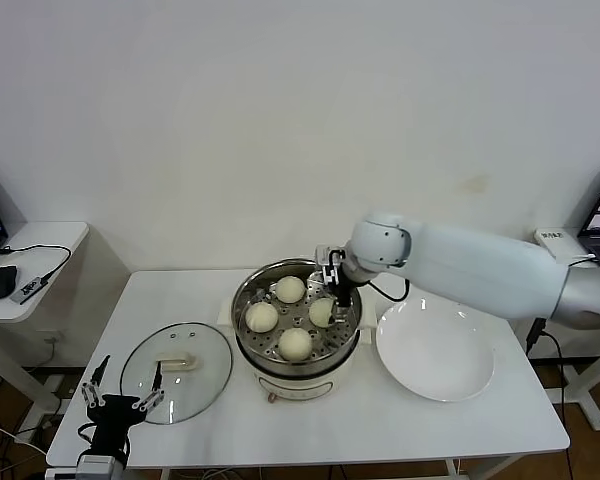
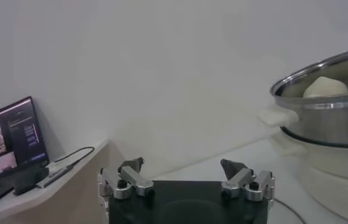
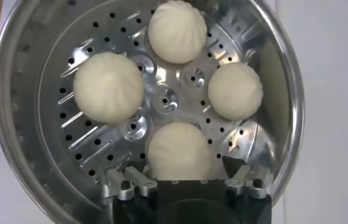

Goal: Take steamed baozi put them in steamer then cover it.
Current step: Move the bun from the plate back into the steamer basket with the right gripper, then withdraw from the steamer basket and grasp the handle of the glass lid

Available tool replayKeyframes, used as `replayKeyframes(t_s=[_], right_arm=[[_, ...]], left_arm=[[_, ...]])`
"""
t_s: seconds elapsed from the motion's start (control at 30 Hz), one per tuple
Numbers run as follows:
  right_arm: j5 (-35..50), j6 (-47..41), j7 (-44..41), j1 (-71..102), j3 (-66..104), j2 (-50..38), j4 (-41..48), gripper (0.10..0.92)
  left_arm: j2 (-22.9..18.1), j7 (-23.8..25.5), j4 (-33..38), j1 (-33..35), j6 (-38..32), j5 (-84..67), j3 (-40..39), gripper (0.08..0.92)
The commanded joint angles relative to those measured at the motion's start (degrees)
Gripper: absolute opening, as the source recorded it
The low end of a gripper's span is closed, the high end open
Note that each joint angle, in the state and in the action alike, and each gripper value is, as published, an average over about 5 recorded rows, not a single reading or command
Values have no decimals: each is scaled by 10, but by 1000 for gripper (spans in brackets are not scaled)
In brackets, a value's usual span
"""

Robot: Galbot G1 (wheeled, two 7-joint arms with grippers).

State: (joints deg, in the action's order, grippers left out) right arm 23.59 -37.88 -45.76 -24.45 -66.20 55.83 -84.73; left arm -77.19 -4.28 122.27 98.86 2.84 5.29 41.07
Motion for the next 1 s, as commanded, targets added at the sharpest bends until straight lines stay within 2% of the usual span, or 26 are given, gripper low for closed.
replayKeyframes(t_s=[0.03,0.27,0.47,0.6,0.8,1.0], right_arm=[[40,23,107,16,67,-76,-78,822],[56,90,306,203,232,-171,-157,823],[26,229,409,456,459,-182,-157,823],[-33,309,424,619,623,-141,-158,823],[-119,410,386,830,861,-38,-160,823],[-135,447,340,944,1023,72,-163,823]], left_arm=[[0,0,-4,0,-2,-4,0,823],[-1,-1,-15,-3,-8,-9,-1,823],[-5,-1,-25,-6,-18,-8,-3,823],[-8,-2,-27,-5,-20,-6,-6,823],[-6,-2,-39,-6,-26,11,-8,823],[2,-15,-77,-17,-48,128,-4,823]])
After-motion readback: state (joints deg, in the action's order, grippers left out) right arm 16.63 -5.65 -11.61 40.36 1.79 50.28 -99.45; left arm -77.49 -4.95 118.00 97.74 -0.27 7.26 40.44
